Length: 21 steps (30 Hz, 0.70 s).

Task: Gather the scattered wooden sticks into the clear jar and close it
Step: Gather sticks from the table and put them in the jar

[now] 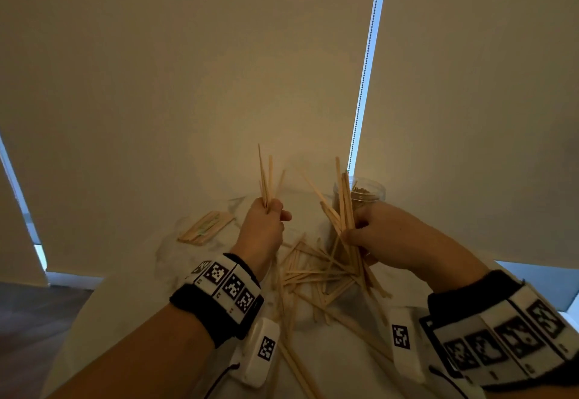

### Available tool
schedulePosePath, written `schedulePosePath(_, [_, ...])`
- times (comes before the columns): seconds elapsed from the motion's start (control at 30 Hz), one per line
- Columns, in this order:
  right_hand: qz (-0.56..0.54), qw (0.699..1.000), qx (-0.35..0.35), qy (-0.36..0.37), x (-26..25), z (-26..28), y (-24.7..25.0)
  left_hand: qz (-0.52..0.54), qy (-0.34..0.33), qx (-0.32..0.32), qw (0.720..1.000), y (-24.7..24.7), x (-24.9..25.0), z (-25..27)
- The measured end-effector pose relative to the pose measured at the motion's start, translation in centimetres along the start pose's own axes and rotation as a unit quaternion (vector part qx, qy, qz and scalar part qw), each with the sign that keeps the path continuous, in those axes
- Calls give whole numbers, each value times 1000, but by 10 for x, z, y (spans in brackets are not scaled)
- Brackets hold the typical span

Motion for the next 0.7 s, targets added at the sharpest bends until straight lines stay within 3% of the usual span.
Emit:
schedulePosePath(0.27, [-33, 998, 15, 46, -37, -33, -20, 85, 10, 4, 996, -41, 16, -12])
schedulePosePath(0.4, [-44, 997, 12, 57, -42, -47, -31, 32, -36, 13, 999, -42, 24, -15])
schedulePosePath(0.6, [-23, 996, 57, 69, -39, -63, -36, -50, -92, -66, 992, -49, 20, -24])
schedulePosePath(0.7, [-21, 994, 52, 93, -44, -61, -38, -51, -84, -37, 994, -40, 14, -33])
Point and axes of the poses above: each hand's wrist, its own z-axis away from the middle knuckle, its own y-axis out of the back of the hand, x = y × z, the point moved 9 cm from there along -z, towards the middle knuckle, and after that the axes turned 13 degrees about -y, right-handed, at the moved point
